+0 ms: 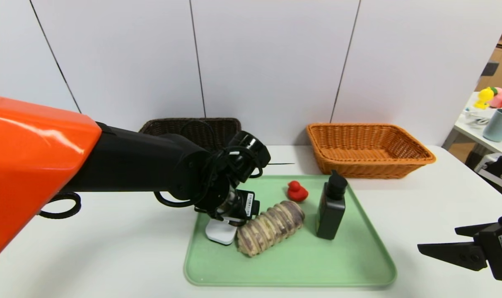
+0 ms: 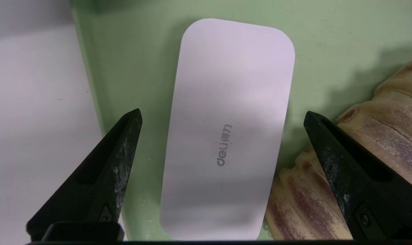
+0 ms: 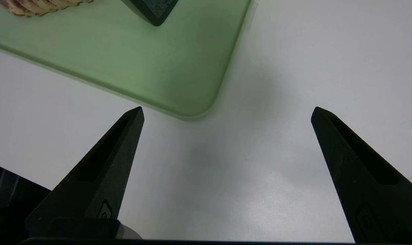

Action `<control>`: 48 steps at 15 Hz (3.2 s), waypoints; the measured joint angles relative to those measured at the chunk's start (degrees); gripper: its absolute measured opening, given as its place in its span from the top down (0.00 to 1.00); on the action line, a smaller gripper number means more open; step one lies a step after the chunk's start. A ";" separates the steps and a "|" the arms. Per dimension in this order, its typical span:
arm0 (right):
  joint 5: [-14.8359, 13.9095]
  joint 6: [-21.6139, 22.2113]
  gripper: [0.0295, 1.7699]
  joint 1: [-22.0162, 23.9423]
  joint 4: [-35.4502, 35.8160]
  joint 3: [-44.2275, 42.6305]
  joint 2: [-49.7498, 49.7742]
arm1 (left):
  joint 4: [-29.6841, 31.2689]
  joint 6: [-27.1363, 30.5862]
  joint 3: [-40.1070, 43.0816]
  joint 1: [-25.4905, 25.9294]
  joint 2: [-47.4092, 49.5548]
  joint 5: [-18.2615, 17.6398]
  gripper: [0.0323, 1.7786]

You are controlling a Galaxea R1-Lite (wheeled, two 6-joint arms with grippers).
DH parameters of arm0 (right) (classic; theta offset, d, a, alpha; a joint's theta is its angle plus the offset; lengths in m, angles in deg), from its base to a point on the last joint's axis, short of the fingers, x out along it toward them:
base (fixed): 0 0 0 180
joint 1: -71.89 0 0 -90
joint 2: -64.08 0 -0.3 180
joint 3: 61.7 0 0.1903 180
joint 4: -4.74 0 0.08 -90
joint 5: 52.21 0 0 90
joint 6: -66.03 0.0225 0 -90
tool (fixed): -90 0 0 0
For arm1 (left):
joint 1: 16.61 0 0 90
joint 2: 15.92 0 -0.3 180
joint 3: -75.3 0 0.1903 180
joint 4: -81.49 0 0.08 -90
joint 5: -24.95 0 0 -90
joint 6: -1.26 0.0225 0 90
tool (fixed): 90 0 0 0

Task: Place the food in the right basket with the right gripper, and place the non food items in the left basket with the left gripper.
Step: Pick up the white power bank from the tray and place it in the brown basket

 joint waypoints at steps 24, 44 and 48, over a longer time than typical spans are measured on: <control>0.26 0.73 0.04 -0.05 0.20 0.52 1.32 | -1.27 1.96 -0.33 -0.28 7.17 -0.78 0.44; 0.44 0.63 0.04 -0.52 0.88 0.26 4.49 | 1.38 53.19 -18.66 33.30 8.18 -41.29 0.44; 2.26 0.63 0.04 -0.71 0.99 -0.28 3.41 | 3.61 60.94 -18.86 36.68 2.51 -49.86 0.44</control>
